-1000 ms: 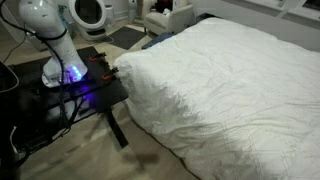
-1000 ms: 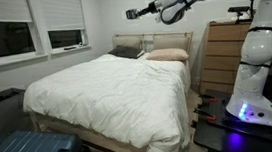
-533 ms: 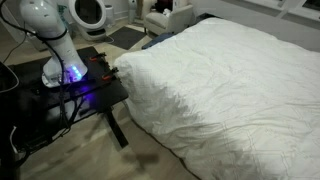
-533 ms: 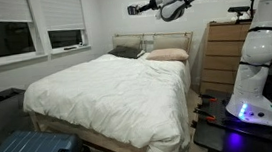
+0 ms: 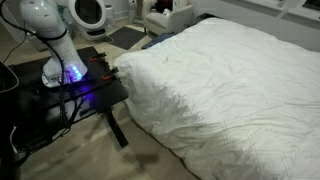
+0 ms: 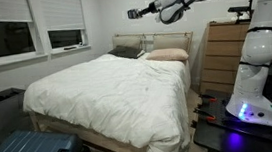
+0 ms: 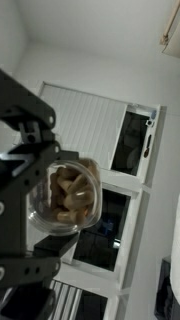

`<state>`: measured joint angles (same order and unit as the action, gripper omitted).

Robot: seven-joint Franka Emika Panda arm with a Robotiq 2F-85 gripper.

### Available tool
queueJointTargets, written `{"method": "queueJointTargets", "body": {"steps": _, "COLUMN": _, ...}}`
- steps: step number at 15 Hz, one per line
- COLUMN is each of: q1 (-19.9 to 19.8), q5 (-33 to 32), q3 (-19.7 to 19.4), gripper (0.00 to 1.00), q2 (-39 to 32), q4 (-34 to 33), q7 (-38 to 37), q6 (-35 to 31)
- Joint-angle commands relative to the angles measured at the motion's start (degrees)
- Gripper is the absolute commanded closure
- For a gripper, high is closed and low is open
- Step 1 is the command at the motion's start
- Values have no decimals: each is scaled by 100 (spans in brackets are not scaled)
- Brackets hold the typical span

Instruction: Pour the contents in the jar on the bed

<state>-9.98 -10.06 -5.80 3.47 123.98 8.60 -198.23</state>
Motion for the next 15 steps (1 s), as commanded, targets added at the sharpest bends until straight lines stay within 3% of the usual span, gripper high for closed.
{"method": "queueJointTargets", "body": {"steps": 1, "q1": 87, "q5": 29, "q3": -77, "gripper": 30, "q2": 4, "q4": -6, "q7": 29, "q6": 17}}
{"method": "queueJointTargets", "body": {"steps": 2, "q1": 87, "q5": 29, "q3": -77, "gripper": 30, "q2": 4, "q4": -7, "q7": 29, "q6": 17}}
{"method": "queueJointTargets", "body": {"steps": 3, "q1": 87, "q5": 29, "q3": -77, "gripper": 55, "q2": 4, "q4": -7, "q7": 29, "q6": 17}}
{"method": "queueJointTargets", "body": {"steps": 9, "q1": 148, "q5": -201, "q3": -39, "gripper": 55, "q2": -373, "q4": -1718, "q7": 466, "q6": 17}}
{"method": "queueJointTargets", "body": {"steps": 15, "q1": 202, "q5": -245, "q3": -79, "gripper": 55, "q2": -1340, "q4": -3691, "q7": 711, "q6": 33}}
